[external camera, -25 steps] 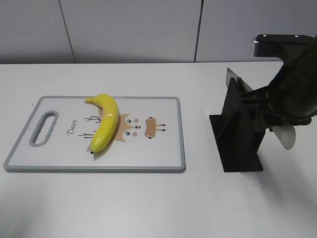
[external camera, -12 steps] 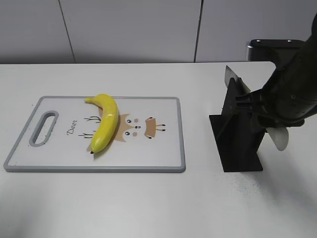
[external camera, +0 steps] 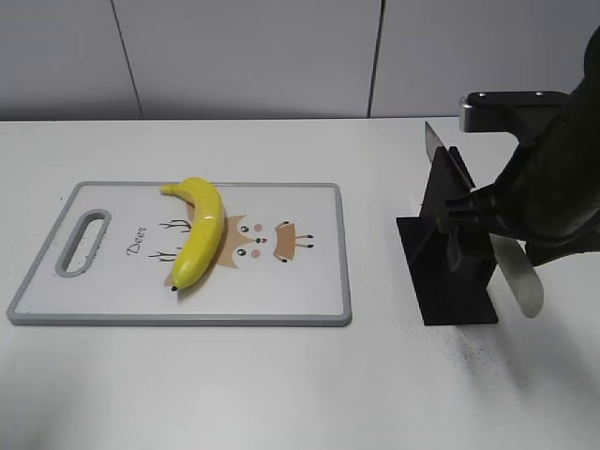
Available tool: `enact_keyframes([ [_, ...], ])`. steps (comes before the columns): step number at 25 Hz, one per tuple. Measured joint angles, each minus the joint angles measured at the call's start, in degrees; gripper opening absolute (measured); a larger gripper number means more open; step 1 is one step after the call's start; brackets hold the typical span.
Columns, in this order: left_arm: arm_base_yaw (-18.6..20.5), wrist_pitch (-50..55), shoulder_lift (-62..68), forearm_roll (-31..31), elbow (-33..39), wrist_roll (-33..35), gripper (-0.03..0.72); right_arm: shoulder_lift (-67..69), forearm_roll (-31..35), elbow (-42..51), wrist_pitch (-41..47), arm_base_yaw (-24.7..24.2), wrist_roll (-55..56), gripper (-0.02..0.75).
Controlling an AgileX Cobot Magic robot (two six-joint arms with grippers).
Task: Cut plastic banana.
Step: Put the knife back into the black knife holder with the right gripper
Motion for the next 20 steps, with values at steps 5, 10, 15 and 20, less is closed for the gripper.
enact_keyframes([
  [5,0.0,0.0,0.0,-0.04,0.0,0.0,0.573,-2.49,0.05,0.0,0.05,0.0,-0.21,0.653],
  [10,0.0,0.0,0.0,-0.04,0.0,0.0,0.573,-8.62,0.09,-0.25,0.24,0.0,-2.0,0.641],
  [15,0.0,0.06,0.0,-0.04,0.0,0.0,0.573,-17.1,0.09,-0.24,0.98,0.0,-8.2,0.614],
  [20,0.0,0.74,-0.22,-0.04,0.0,0.0,0.573,-25.92,1.41,0.38,1.74,0.0,-17.11,0.592],
])
